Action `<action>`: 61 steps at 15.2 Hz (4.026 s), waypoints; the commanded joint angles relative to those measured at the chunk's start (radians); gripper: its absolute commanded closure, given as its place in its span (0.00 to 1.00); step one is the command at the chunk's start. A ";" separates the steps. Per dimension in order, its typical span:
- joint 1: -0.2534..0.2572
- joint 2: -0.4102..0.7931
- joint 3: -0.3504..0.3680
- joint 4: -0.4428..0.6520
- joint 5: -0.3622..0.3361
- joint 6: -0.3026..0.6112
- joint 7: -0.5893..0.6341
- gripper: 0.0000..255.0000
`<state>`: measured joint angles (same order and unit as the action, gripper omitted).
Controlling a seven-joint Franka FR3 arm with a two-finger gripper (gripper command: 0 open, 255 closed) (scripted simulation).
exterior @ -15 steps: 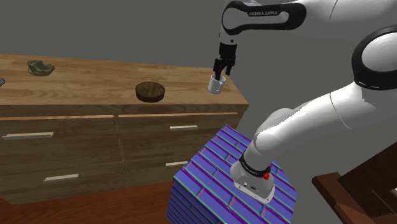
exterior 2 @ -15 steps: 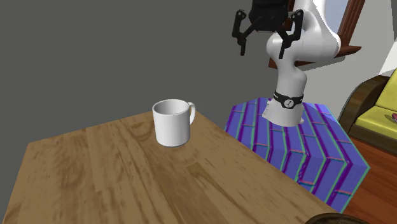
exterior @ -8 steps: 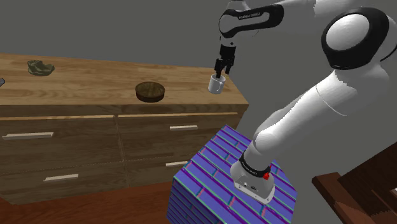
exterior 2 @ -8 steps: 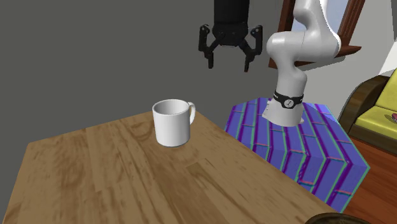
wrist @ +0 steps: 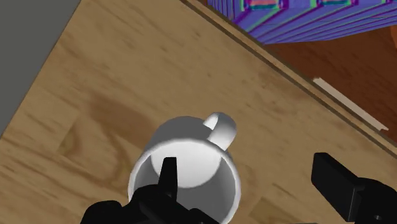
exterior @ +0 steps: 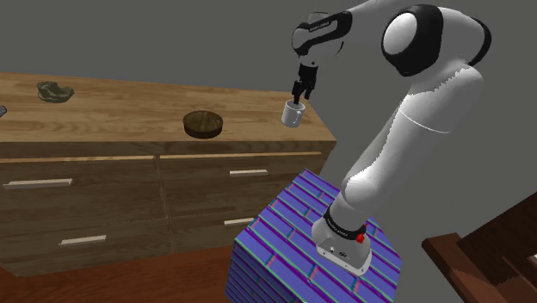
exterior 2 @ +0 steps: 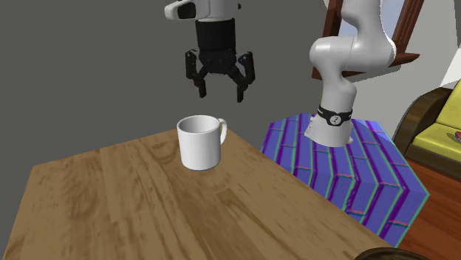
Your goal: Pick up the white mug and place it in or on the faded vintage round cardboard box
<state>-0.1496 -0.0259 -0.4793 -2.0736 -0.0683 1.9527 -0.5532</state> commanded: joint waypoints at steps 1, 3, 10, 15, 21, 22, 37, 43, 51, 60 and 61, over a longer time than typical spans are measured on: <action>-0.015 0.075 -0.019 0.047 0.039 0.023 -0.054 0.00; -0.037 0.157 -0.031 0.112 0.085 0.033 -0.108 0.00; -0.106 0.336 -0.030 0.247 0.185 0.057 -0.213 0.00; -0.111 0.363 -0.023 0.203 0.201 0.124 -0.224 0.00; -0.111 0.363 -0.023 0.203 0.201 0.124 -0.224 0.00; -0.111 0.363 -0.023 0.203 0.201 0.124 -0.224 0.00; -0.106 0.337 -0.030 0.226 0.187 0.078 -0.215 1.00; -0.101 0.304 -0.037 0.267 0.167 0.008 -0.205 1.00; -0.097 0.272 -0.043 0.336 0.149 -0.089 -0.196 1.00; -0.034 0.223 -0.013 0.356 0.126 -0.152 -0.096 1.00; -0.019 0.217 -0.005 0.352 0.123 -0.152 -0.072 1.00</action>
<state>-0.1857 0.1946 -0.4944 -1.7223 0.0564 1.8033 -0.6541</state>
